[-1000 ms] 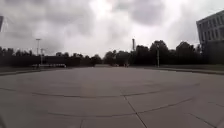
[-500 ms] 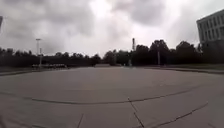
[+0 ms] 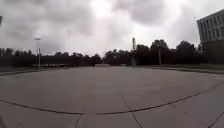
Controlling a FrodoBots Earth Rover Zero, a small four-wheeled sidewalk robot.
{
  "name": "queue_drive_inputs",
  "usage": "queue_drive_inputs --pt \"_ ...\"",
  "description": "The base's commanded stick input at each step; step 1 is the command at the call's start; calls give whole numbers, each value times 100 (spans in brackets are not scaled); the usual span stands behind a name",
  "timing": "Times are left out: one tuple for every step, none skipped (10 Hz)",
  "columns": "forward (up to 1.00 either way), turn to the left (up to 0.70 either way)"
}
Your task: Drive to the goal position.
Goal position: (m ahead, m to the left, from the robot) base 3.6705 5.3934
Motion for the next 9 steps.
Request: queue_drive_inputs --pt "70 0" --pt "70 0" --pt "70 0" --pt "70 0" --pt "70 0" --pt "70 0" --pt "70 0" --pt "70 0" --pt "70 0"
